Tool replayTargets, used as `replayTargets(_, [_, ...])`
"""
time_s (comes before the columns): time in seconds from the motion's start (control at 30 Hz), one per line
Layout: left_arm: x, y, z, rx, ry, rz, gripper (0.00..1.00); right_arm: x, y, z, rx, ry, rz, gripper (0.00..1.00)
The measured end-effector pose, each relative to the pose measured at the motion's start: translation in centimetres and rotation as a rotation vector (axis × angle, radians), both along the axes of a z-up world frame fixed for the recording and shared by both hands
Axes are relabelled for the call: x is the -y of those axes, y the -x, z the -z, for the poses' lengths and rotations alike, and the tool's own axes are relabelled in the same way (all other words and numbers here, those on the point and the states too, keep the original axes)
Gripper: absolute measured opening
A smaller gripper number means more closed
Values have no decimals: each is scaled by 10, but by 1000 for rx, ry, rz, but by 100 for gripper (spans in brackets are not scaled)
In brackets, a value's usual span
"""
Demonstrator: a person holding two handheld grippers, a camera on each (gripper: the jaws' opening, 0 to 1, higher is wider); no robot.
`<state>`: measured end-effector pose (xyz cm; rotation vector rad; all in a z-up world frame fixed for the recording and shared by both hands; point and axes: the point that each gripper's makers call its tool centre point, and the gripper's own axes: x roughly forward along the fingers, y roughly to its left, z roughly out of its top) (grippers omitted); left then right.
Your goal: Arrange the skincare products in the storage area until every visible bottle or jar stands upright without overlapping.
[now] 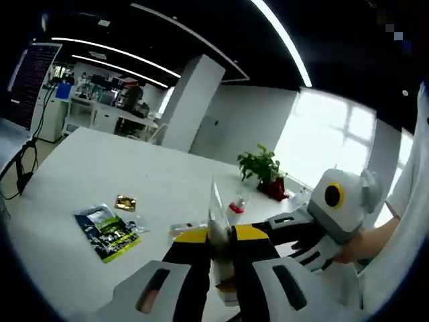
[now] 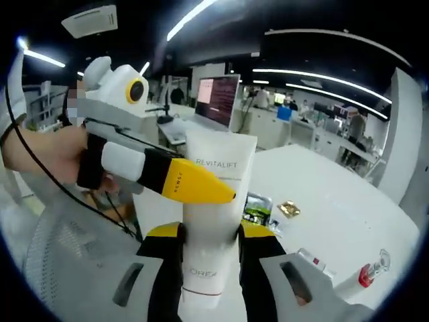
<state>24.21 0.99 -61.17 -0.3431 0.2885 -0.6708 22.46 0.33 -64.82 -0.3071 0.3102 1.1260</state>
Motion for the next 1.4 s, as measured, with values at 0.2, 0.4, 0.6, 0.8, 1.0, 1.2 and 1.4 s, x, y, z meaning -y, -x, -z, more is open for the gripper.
replayTargets(0.2, [21,23,-22,75,-126,206,8,4,16,-15,-93,-114,-220,26])
replayTargets(0.4, [26,28,-36,135,-107,323,8,8,24,-21,-85,-103,-335,22])
replayTargets(0.6, [35,38,-48,166,-67,404,8,2,33,-24,-165,-160,-434,29])
replayTargets(0.8, [45,43,-42,205,-135,485,8,4,38,-17,-123,-121,-503,21])
replayTargets(1.0, [55,42,-20,200,-213,534,11,14,34,6,-108,-42,-468,19])
replayTargets(1.2, [63,38,-4,220,-217,565,12,25,30,23,-119,8,-439,19])
replayTargets(1.4, [73,29,26,213,-248,607,12,35,21,52,-137,85,-401,19])
